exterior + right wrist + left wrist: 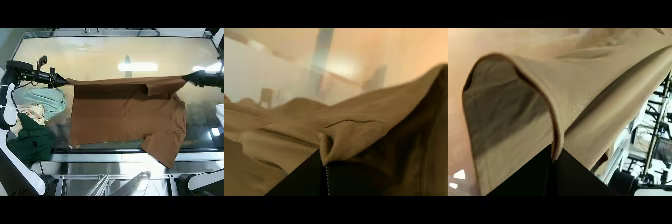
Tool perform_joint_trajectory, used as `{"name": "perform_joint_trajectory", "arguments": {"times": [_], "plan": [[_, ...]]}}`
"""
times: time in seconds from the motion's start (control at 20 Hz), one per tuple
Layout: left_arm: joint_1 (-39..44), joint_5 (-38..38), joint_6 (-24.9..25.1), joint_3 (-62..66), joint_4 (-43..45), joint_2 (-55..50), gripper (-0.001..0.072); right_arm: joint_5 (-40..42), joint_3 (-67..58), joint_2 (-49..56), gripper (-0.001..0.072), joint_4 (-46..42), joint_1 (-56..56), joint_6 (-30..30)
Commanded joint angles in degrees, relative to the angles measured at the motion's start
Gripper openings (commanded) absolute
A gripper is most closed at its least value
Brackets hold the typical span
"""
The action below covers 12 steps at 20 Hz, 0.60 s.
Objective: Fold the shirts.
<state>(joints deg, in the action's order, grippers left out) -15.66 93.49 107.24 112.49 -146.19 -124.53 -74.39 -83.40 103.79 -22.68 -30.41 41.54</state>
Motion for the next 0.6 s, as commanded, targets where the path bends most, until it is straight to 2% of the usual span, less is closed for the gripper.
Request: {"name": "perform_joint_trajectory", "arguments": {"times": [0.0,0.25,0.55], "plan": [[0.87,1.53,-0.92,-6.19,5.14,1.09,0.0014,-2.16,5.42,0.15,0.0016,-0.96,-1.38,-1.79],[2.97,-0.55,-0.81,-17.18,5.31,3.98,0.0014,-2.16,11.41,0.15,0.0017,-1.7,-1.55,-3.78],[4.33,-0.94,-1.51,-22.99,5.7,4.59,0.0002,-2.16,11.41,0.15,0.0018,-8.17,-1.42,-0.35]]}}
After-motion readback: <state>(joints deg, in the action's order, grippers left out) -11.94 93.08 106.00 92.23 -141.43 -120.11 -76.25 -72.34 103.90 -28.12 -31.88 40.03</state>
